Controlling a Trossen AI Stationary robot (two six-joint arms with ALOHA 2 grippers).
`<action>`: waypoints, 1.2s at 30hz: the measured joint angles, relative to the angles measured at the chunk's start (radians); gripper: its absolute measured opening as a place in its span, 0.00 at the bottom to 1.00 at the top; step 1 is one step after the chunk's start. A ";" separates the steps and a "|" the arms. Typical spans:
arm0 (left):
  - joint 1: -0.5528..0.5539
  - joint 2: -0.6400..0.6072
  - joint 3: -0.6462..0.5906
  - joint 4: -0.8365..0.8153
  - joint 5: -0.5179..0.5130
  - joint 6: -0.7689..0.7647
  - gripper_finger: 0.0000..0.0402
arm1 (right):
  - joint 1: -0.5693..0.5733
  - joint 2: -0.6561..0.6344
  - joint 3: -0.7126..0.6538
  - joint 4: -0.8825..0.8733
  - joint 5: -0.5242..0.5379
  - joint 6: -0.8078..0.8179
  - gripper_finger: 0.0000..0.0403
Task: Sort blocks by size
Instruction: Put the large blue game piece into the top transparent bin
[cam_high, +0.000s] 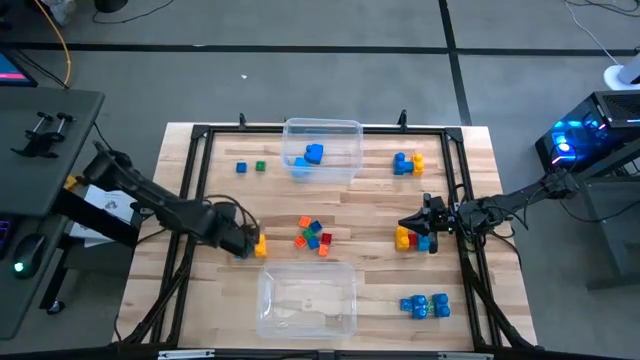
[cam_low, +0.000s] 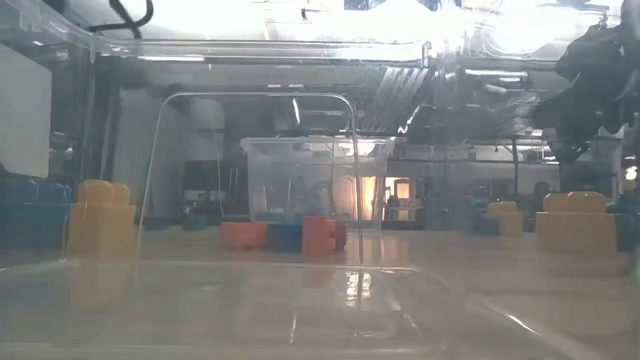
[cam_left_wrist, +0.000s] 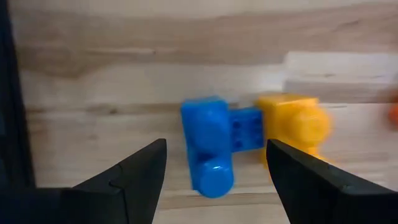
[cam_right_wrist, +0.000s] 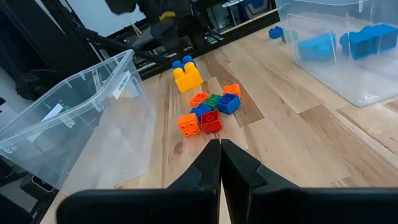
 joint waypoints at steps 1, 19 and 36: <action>-0.006 0.019 0.000 0.001 0.010 -0.013 0.65 | 0.000 0.000 0.000 0.000 0.000 0.000 0.01; -0.014 0.068 -0.145 0.254 0.051 -0.100 0.65 | 0.000 0.000 0.000 0.000 0.000 0.000 0.01; -0.020 -0.033 -0.143 0.154 0.023 0.013 0.08 | 0.000 0.000 0.000 0.000 0.000 0.000 0.01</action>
